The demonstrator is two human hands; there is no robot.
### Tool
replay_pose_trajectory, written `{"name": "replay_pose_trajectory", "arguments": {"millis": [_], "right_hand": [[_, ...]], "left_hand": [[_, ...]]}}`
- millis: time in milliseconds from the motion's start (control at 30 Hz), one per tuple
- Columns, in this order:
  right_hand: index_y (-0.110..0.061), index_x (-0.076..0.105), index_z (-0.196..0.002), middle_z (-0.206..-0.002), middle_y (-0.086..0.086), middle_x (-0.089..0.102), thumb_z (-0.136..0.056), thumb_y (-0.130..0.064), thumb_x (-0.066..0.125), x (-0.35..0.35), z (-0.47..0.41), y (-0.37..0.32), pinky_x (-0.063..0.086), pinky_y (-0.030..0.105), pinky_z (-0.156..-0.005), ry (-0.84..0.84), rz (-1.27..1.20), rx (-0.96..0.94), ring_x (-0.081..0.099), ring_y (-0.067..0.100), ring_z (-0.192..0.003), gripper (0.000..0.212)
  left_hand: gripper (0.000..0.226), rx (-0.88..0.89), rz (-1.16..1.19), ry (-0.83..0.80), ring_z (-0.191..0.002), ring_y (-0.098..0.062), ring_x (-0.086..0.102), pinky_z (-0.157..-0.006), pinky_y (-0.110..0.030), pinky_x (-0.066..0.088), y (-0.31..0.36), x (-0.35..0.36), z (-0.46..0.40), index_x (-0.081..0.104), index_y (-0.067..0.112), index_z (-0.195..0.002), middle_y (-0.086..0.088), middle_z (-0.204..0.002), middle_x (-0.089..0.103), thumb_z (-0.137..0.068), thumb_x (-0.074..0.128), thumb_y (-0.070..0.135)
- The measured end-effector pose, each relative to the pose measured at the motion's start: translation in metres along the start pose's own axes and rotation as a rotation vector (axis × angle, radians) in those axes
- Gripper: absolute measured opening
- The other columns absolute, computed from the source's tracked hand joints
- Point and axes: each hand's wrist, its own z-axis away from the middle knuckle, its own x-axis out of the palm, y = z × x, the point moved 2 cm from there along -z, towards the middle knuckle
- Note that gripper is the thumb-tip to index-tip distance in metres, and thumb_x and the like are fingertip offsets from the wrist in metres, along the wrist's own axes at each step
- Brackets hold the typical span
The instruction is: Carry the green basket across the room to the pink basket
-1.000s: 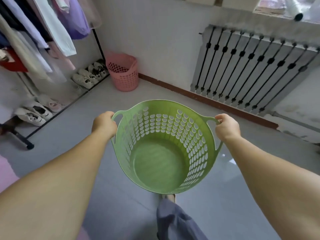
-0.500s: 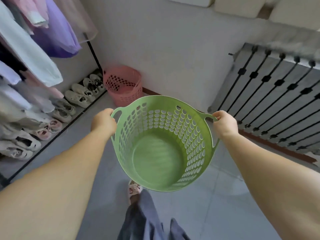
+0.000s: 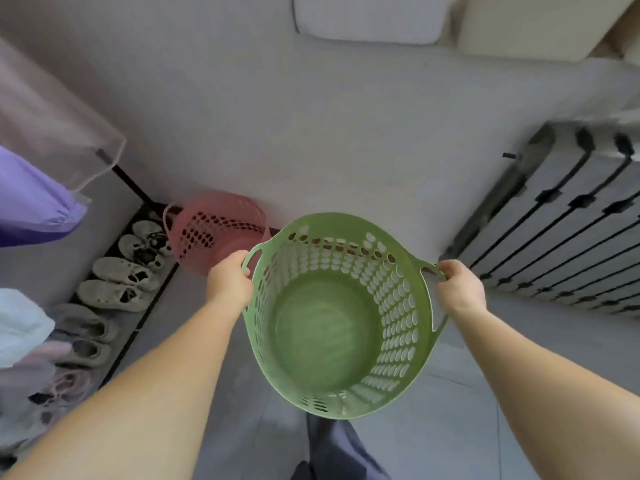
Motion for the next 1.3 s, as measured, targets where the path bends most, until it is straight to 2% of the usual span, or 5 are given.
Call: {"name": "replay_pose_trajectory", "arguments": {"millis": [233, 600, 1000, 1200, 1300], "right_hand": [[-0.017, 0.053, -0.122, -0.104, 0.007, 0.061, -0.085, -0.006, 0.044, 0.081, -0.104, -0.037, 0.04, 0.03, -0.057, -0.033, -0.001, 0.125, 0.047, 0.01, -0.06, 0.04], [-0.021, 0.059, -0.092, -0.105, 0.014, 0.069, -0.084, -0.004, 0.051, 0.207, -0.219, -0.015, 0.051, 0.044, -0.089, -0.045, -0.027, 0.277, 0.064, 0.032, -0.095, 0.021], [-0.012, 0.062, -0.108, -0.107, 0.011, 0.069, -0.082, 0.007, 0.045, 0.274, -0.255, 0.023, 0.052, 0.039, -0.083, 0.025, -0.011, 0.331, 0.064, 0.028, -0.088, 0.037], [-0.01, 0.057, -0.119, -0.116, 0.013, 0.065, -0.083, 0.004, 0.045, 0.279, -0.255, 0.014, 0.051, 0.042, -0.087, 0.02, 0.055, 0.357, 0.062, 0.032, -0.097, 0.04], [-0.009, 0.051, -0.126, -0.12, 0.015, 0.061, -0.083, -0.005, 0.052, 0.274, -0.249, 0.0, 0.046, 0.034, -0.083, -0.039, 0.13, 0.364, 0.059, 0.031, -0.098, 0.043]], "left_hand": [[0.043, -0.046, 0.013, -0.062, -0.087, -0.031, 0.058, -0.072, -0.036, 0.047, -0.007, 0.048, -0.134, 0.059, 0.013, -0.12, -0.011, -0.098, 0.067, -0.086, 0.041, -0.007], [0.027, 0.036, -0.043, -0.178, -0.096, -0.034, 0.062, -0.068, -0.027, 0.035, -0.051, 0.159, -0.29, 0.065, 0.007, -0.112, -0.019, -0.105, 0.069, -0.092, 0.047, 0.012], [0.029, 0.082, -0.109, -0.176, -0.099, -0.035, 0.063, -0.083, -0.037, 0.048, -0.087, 0.228, -0.364, 0.065, 0.014, -0.114, -0.016, -0.106, 0.07, -0.091, 0.051, 0.025], [0.023, -0.016, 0.066, -0.265, -0.084, -0.031, 0.058, -0.08, -0.038, 0.045, -0.094, 0.243, -0.376, 0.068, 0.003, -0.081, -0.027, -0.088, 0.065, -0.09, 0.049, 0.013], [0.027, 0.032, -0.15, -0.261, -0.104, -0.04, 0.057, -0.09, -0.041, 0.047, -0.09, 0.24, -0.373, 0.063, 0.004, -0.108, -0.024, -0.111, 0.061, -0.092, 0.047, 0.017]]}}
